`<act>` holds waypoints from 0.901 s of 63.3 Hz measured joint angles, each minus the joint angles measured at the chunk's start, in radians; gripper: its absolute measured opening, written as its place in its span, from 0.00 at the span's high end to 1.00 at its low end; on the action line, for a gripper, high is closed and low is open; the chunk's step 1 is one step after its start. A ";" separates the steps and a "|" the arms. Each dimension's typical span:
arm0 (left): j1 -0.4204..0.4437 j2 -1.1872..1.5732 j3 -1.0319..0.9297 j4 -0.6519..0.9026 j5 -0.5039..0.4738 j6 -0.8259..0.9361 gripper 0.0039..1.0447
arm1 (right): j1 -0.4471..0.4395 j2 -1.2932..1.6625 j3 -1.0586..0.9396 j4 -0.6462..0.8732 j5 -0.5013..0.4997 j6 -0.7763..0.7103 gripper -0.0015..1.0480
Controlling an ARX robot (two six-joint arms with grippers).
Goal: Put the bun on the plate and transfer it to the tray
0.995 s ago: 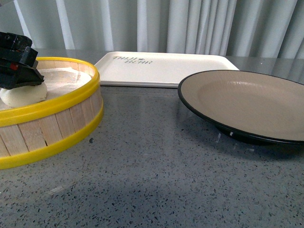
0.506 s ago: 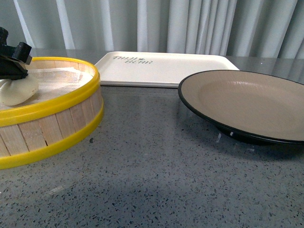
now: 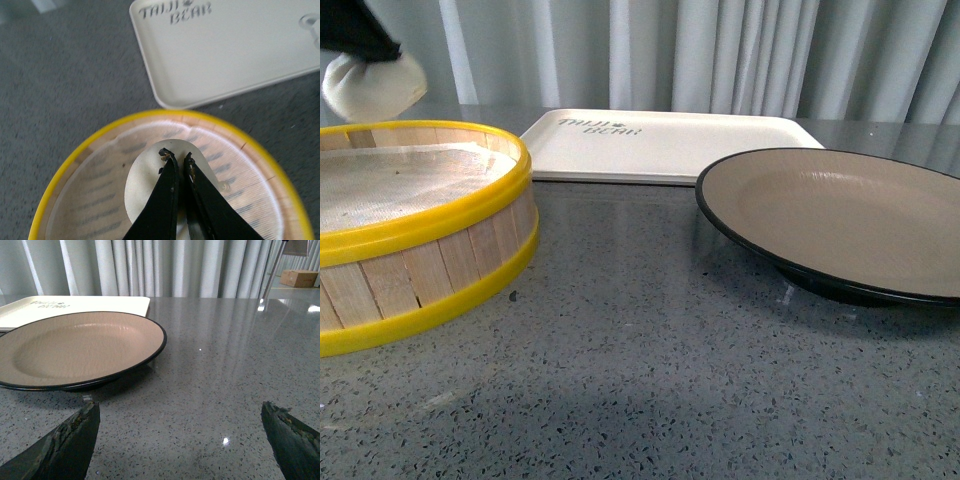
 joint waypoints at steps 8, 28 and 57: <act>-0.088 0.018 0.094 0.002 -0.021 -0.013 0.97 | 0.000 0.000 0.000 0.000 0.000 0.000 0.08; -0.430 0.207 0.307 0.018 -0.087 0.000 0.97 | 0.000 0.000 0.000 0.000 0.000 0.000 0.08; -0.619 0.458 0.443 0.001 -0.100 0.056 0.97 | 0.000 0.000 0.000 0.000 0.000 0.000 0.08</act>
